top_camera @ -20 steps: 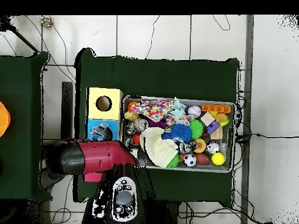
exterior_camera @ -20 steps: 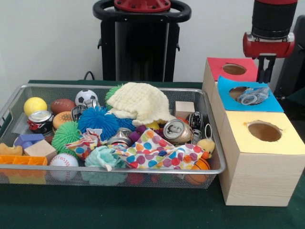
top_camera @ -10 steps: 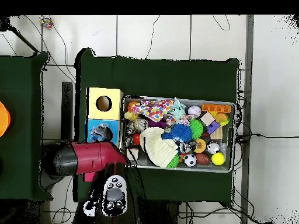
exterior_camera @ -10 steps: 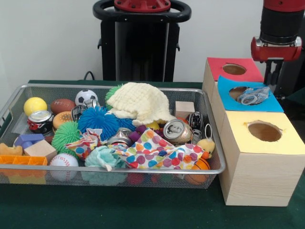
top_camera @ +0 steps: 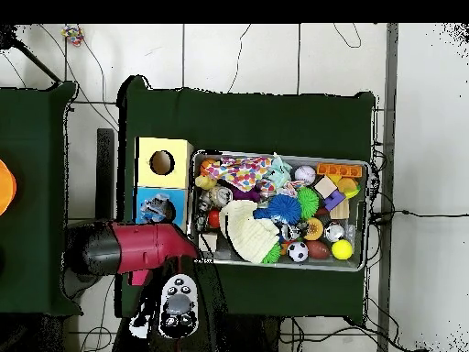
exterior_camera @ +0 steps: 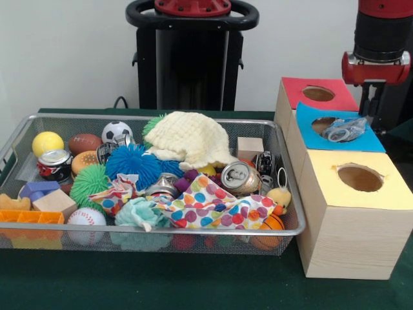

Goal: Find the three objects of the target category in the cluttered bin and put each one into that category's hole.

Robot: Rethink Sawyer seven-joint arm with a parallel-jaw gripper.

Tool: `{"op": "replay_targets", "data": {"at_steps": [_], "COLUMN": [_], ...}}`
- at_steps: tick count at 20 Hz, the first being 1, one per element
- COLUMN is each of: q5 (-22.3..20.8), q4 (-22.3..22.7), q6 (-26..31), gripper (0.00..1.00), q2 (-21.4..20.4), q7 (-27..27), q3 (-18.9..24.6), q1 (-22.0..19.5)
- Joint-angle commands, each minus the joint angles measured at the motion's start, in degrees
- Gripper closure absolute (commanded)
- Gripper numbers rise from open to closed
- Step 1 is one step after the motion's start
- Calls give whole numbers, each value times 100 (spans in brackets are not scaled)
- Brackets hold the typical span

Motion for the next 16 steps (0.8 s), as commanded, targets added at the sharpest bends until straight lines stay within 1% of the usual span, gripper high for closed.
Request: {"op": "replay_targets", "data": {"at_steps": [1,6,11,16], "q5": [288,433,500,513], "q4": [-250,-289,-272,-383], "q6": [-305,-260,-182,175], "gripper": [100,100,100,100], "q2": [411,312,155,-38], "q7": [988,1047,1052,1075], "q3": [275,329,283,114], "q1": [-131,-138,-88,21]}}
